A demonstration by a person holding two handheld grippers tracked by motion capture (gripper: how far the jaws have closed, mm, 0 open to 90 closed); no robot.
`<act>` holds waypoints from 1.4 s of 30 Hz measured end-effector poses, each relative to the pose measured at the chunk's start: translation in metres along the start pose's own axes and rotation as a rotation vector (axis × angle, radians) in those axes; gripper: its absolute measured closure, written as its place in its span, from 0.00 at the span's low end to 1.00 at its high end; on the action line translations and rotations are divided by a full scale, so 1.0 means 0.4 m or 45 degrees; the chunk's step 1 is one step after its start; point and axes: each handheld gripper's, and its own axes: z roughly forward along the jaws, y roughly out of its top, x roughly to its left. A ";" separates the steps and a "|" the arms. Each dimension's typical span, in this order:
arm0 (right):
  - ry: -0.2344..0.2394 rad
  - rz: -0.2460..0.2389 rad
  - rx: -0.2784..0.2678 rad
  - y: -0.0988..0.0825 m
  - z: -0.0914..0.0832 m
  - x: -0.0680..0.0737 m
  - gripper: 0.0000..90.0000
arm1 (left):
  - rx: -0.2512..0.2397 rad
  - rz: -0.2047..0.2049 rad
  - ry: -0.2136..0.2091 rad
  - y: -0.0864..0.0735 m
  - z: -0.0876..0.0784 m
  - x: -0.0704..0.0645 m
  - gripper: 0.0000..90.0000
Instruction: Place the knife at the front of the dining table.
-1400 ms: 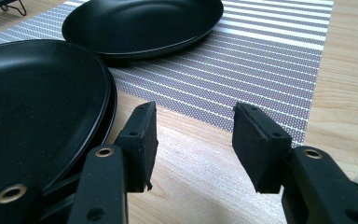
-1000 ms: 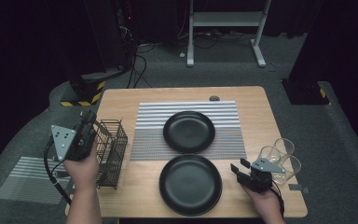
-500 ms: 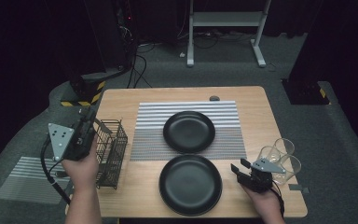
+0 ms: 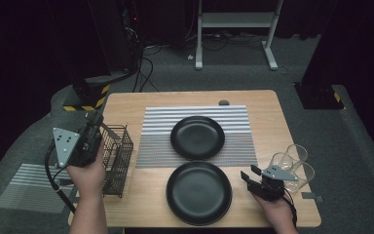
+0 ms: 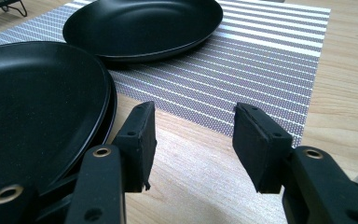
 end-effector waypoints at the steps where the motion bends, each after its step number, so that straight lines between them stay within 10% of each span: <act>1: 0.000 0.005 0.001 0.000 0.000 0.001 0.55 | 0.000 -0.002 -0.002 0.000 0.002 -0.002 0.92; 42: 0.044 -0.021 0.007 0.004 -0.003 0.001 0.57 | 0.084 -0.004 -0.136 -0.063 0.074 -0.138 0.92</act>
